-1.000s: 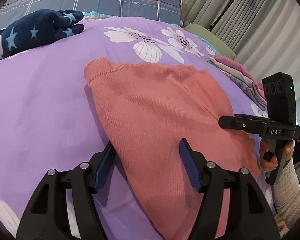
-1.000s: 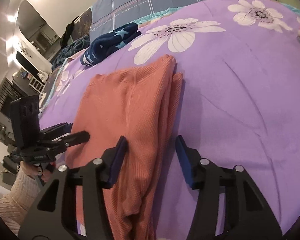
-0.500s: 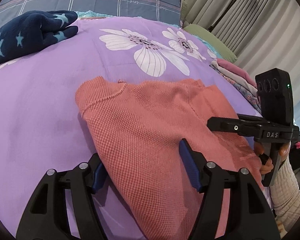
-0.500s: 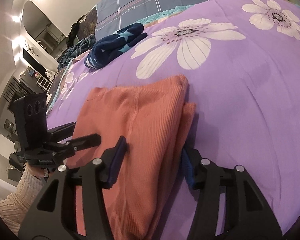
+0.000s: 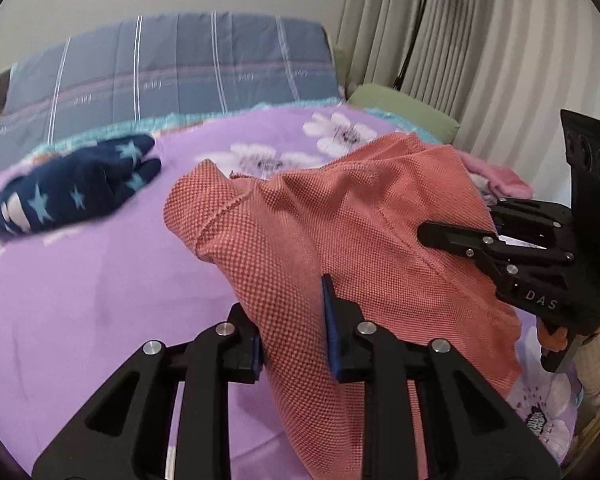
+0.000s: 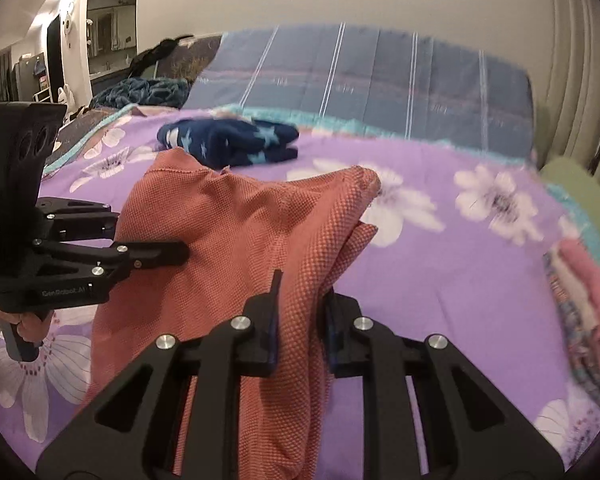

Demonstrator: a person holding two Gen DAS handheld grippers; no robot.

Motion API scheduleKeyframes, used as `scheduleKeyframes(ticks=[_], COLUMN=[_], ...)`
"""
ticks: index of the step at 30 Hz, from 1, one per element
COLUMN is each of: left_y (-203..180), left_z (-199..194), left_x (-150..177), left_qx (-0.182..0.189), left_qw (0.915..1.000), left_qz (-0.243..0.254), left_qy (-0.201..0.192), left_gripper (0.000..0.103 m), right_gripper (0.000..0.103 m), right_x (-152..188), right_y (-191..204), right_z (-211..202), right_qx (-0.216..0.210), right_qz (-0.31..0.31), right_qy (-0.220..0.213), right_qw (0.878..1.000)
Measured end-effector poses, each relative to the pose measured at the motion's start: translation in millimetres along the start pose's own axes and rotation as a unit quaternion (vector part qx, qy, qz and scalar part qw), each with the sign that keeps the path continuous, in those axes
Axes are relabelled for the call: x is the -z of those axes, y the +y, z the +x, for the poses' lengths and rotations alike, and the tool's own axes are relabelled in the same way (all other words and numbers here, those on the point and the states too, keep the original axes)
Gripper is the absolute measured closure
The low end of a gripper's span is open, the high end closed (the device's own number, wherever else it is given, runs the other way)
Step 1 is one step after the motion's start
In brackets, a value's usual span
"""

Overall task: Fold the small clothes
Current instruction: 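Lift the folded shirt with both grippers and carry it toward the clothes stack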

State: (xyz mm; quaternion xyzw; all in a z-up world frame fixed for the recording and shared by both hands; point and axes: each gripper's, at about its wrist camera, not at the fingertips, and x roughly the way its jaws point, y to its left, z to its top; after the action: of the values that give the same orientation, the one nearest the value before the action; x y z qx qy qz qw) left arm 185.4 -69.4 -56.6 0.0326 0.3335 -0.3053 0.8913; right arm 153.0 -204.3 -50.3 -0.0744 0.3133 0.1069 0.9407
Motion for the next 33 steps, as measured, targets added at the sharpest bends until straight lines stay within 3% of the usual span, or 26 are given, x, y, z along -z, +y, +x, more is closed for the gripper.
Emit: scheduleKeyframes(ticks=[11,16,22,33], left_y=[-55.8,-91.6,-151.7,-262.7], left_z=[-54.9,-77.1,-80.1,-44.4], left_x=[-17.6,-31.8,-61.7,-115.8], left_qx=[-0.019,-0.008,0.016,0.071], left_qw=[0.9953,0.9907,0.9824,0.9646], left_qz=[0.060,0.087,0.133,0.200], left_qy=[-0.075,-0.104,-0.130,-0.157], left_gripper=[0.081,0.081,0.081,0.081], right_gripper=[0.086,0.087,0.087,0.087], right_x=[-2.6,-2.6,1.8,14.6], right_y=[9.7,-4.3,-46.7,-147.3], right_z=[-82.3,-123.3,-168.5,-236.3], right_qx=[0.056,0.085,0.138,0.229], right_qz=[-0.011,-0.008,0.014,0.073], right_qy=[-0.071,-0.099,-0.126,-0.148], right_qw=[0.996,0.991,0.982,0.959])
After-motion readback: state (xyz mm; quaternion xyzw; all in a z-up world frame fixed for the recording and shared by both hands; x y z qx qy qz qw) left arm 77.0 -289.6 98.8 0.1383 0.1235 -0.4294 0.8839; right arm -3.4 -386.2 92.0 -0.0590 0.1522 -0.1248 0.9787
